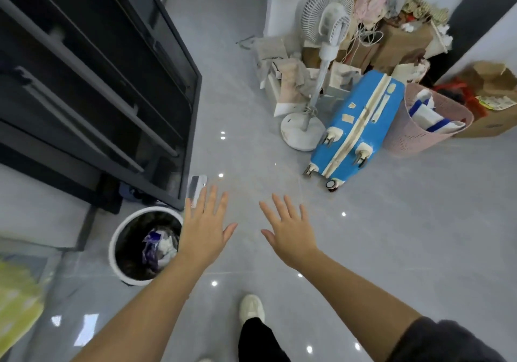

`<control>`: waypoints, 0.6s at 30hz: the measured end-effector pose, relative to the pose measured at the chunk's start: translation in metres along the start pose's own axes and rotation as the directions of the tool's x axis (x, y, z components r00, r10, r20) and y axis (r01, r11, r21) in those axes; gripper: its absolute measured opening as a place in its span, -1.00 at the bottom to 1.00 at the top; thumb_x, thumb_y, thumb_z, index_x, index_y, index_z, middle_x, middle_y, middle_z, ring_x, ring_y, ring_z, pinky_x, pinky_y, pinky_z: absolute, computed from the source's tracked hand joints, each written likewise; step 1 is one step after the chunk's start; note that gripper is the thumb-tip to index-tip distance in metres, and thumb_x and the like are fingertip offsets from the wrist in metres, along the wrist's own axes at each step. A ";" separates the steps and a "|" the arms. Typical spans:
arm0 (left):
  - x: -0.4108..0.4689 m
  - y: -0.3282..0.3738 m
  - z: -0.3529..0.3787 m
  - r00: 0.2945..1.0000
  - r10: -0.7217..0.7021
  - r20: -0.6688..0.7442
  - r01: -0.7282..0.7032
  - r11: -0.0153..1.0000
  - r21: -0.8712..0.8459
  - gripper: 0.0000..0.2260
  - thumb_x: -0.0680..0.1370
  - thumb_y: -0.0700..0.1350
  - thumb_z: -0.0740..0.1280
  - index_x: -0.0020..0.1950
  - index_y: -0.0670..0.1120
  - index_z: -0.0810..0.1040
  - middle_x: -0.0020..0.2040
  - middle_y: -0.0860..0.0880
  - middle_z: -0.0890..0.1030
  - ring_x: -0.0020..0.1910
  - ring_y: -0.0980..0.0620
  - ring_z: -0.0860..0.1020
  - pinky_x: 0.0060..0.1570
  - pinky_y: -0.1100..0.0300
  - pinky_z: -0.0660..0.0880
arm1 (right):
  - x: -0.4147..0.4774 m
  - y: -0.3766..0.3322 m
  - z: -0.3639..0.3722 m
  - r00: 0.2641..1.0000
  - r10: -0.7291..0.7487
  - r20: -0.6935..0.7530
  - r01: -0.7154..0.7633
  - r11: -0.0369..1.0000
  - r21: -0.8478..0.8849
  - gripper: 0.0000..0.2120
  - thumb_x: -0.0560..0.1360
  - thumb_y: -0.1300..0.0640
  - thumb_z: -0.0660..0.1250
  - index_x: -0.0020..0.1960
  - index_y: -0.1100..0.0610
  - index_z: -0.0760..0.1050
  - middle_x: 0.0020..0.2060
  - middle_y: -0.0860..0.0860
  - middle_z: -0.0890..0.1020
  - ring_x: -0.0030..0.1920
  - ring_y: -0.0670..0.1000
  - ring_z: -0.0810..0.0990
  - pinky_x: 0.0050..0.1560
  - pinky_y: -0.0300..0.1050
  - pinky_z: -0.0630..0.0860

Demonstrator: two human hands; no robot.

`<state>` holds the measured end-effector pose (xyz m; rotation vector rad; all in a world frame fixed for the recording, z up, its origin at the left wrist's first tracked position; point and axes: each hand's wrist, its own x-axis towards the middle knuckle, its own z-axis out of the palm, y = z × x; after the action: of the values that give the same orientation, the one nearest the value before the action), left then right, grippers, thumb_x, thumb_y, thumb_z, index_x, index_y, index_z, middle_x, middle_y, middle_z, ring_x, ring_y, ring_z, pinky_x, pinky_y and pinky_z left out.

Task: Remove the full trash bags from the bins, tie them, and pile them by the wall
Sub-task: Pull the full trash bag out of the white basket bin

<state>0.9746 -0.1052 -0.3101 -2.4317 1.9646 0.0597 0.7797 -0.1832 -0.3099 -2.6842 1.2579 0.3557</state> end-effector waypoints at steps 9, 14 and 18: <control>-0.016 -0.109 0.234 0.964 -0.259 0.067 0.263 0.963 -0.057 -0.38 0.50 0.17 0.26 0.46 -0.14 0.30 0.45 -0.21 0.35 0.43 -0.22 0.31 0.28 -0.26 0.36 | 0.130 -0.093 0.196 0.990 -0.130 0.056 0.127 0.990 0.062 -0.43 0.62 -0.16 -0.06 0.53 -0.08 -0.22 0.56 0.06 -0.11 0.54 0.17 -0.13 0.49 0.21 -0.02; -0.033 -0.168 0.336 0.946 -0.323 -0.008 0.322 0.944 -0.069 -0.39 0.53 0.19 0.18 0.50 -0.11 0.25 0.49 -0.18 0.28 0.48 -0.19 0.20 0.37 -0.21 0.25 | 0.184 -0.153 0.294 0.975 -0.218 0.047 0.216 0.975 0.043 -0.42 0.62 -0.17 -0.06 0.53 -0.09 -0.24 0.56 0.07 -0.12 0.54 0.17 -0.13 0.49 0.24 -0.01; -0.047 -0.207 0.384 0.933 -0.357 -0.034 0.354 0.932 -0.079 -0.39 0.56 0.23 0.05 0.52 -0.07 0.18 0.53 -0.14 0.20 0.51 -0.15 0.13 0.40 -0.20 0.20 | 0.210 -0.194 0.345 0.978 -0.208 0.004 0.206 0.971 0.119 -0.42 0.61 -0.17 -0.03 0.53 -0.08 -0.20 0.56 0.06 -0.06 0.54 0.15 -0.08 0.48 0.21 0.05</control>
<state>1.1594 -0.0020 -0.6949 -2.8174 1.5271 0.0684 1.0085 -0.1312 -0.6911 -2.6717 0.9498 0.2659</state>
